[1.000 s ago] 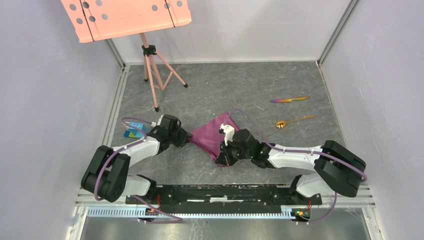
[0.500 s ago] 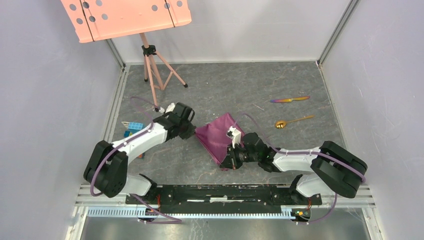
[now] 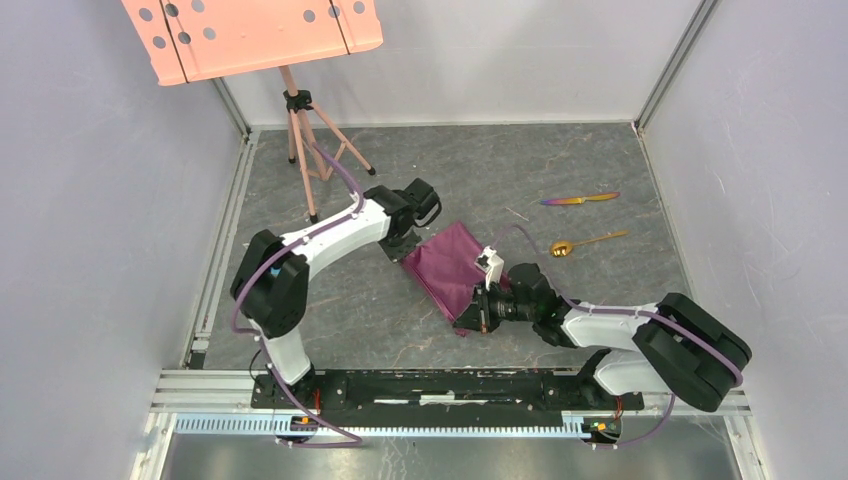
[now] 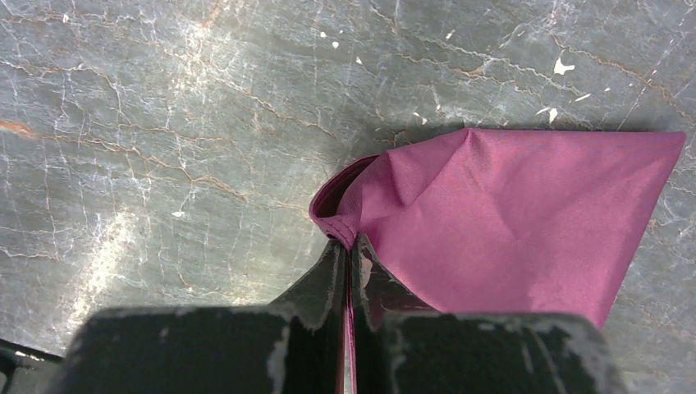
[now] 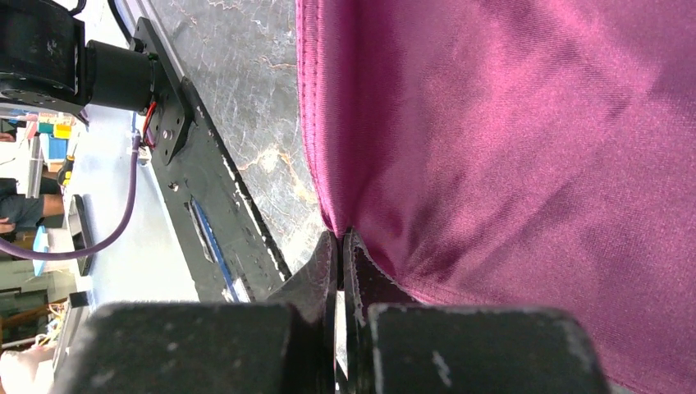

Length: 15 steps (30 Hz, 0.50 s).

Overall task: Fold the napkin into a case and place the utensils inside
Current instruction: Fold the lower triangle-folded napkin at the center of the board.

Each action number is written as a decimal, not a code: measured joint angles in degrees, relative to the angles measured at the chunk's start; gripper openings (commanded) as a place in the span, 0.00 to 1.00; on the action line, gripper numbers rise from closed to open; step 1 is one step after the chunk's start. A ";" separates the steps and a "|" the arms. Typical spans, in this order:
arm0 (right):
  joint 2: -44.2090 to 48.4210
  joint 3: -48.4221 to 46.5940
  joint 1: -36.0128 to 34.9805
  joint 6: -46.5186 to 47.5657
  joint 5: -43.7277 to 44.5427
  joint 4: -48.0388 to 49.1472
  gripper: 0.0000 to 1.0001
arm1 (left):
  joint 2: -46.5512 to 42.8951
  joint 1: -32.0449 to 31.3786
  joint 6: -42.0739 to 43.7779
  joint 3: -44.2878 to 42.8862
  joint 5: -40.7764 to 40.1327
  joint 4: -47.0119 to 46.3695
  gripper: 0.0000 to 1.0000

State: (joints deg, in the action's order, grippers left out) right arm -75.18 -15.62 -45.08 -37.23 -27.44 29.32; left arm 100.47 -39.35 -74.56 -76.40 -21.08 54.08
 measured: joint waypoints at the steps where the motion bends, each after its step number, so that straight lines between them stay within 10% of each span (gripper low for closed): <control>1: 0.28 0.31 0.48 0.02 -0.24 0.00 0.00 | 1.07 -0.48 -0.52 -1.49 -0.48 1.22 0.02; 15: 0.87 1.51 4.70 1.36 -3.52 0.61 0.00 | 8.35 -3.26 -2.75 -12.04 -4.70 8.11 0.02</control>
State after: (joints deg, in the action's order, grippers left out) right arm -74.30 -14.11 -40.38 -35.88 -30.96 29.93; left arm 108.81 -42.61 -77.32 -88.44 -25.78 62.19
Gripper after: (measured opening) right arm 0.014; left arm 0.061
